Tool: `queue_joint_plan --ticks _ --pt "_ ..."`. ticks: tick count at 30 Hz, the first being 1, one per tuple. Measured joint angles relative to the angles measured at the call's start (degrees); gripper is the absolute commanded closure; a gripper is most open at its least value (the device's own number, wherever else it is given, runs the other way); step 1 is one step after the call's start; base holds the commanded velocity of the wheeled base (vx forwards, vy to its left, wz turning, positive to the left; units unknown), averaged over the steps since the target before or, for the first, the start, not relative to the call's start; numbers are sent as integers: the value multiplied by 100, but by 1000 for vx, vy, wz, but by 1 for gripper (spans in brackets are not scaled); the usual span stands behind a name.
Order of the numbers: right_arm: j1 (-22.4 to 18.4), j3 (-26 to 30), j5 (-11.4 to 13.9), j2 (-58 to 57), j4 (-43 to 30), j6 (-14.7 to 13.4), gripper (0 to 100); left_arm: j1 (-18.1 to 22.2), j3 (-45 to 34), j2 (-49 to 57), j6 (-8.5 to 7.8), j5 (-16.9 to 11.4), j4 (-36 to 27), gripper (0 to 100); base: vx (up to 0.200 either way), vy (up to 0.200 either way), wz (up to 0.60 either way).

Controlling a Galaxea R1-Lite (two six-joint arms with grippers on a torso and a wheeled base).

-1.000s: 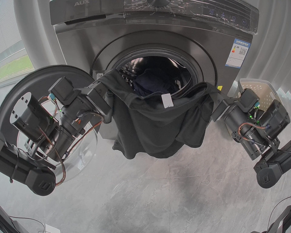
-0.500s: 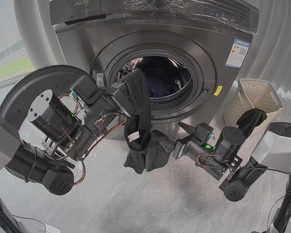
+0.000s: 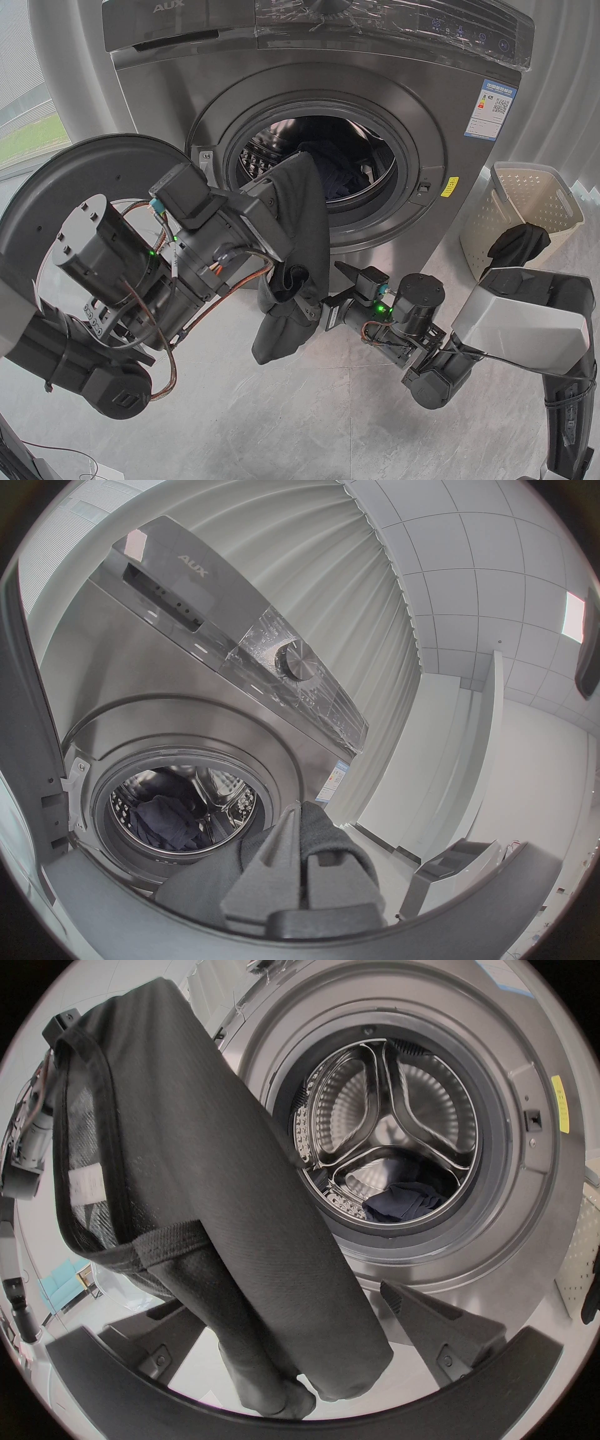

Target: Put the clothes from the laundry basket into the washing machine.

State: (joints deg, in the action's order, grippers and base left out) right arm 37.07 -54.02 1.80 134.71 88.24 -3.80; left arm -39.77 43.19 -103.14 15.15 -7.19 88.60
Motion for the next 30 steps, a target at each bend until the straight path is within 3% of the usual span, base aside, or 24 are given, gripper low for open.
queue_joint_plan --ticks 14,15,24,30 --pt "-257 -1007 -55 603 -166 50 0 -83 -72 299 6 -2 -2 100 0 0 0" --pt "-279 -1056 -63 650 -166 52 100 -83 -72 310 9 0 -4 100 0 0 0" --pt "-334 -1202 -80 798 -68 57 100 -33 -72 350 17 39 -9 100 0 0 0" --pt "-394 -850 -80 514 4 55 100 240 -100 350 11 82 -63 100 0 0 0"
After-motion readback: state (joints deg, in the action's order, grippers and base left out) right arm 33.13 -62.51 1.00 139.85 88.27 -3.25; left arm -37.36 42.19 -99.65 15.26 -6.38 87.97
